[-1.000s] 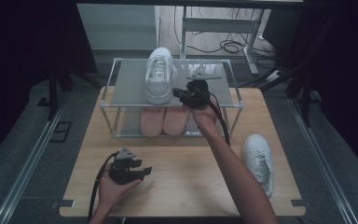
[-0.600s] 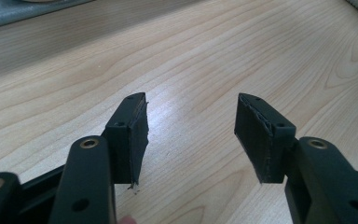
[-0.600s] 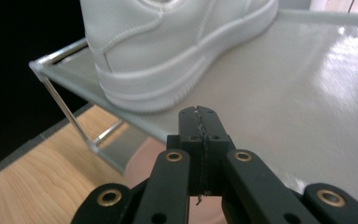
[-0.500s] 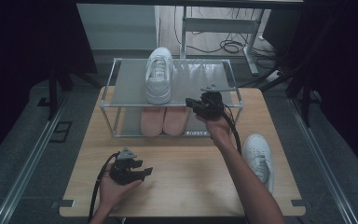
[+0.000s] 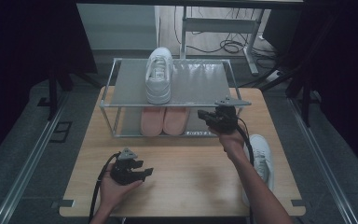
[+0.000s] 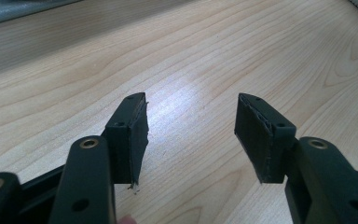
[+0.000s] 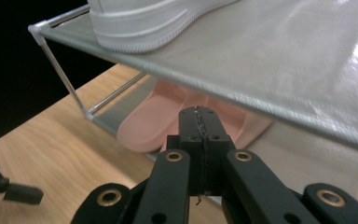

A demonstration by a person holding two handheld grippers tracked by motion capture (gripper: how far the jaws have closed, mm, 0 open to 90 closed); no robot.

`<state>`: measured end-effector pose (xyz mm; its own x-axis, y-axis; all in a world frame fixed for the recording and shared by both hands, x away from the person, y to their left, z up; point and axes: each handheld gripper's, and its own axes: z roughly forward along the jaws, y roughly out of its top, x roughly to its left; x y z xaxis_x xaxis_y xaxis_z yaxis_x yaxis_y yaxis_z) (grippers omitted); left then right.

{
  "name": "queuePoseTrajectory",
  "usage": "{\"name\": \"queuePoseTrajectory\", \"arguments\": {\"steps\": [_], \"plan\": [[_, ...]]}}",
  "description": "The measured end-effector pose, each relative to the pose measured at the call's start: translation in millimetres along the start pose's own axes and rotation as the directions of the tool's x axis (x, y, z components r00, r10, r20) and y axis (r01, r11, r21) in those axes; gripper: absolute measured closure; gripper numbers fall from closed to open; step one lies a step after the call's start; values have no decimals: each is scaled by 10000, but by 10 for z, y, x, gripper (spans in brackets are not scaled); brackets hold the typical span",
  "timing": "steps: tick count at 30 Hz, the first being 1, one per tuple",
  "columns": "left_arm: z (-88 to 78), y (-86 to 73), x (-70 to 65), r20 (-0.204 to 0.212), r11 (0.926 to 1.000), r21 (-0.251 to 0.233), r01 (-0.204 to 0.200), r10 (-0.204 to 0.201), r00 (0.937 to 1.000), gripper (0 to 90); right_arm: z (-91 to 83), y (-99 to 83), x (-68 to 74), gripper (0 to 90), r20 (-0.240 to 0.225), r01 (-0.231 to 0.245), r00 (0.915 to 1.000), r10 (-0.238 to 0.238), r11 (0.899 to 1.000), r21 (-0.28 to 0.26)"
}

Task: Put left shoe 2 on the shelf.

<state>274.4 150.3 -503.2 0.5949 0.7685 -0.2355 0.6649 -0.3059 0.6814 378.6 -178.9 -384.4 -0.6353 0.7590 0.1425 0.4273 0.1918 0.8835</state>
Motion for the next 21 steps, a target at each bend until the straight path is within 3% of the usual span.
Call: {"name": "queuePoseTrajectory", "arguments": {"steps": [9, 21], "plan": [[10, -2, 0, -3, 10000, -9, 1, -1, 10000, 444, -199, -189, 23, 894, -32, 215, 9998, -214, 9989, 411], [6, -1, -3, -16, 10000, -5, -7, 7, 10000, 444, -374, -388, 121, 894, -377, 490, 9982, -473, 9978, 448]]}}
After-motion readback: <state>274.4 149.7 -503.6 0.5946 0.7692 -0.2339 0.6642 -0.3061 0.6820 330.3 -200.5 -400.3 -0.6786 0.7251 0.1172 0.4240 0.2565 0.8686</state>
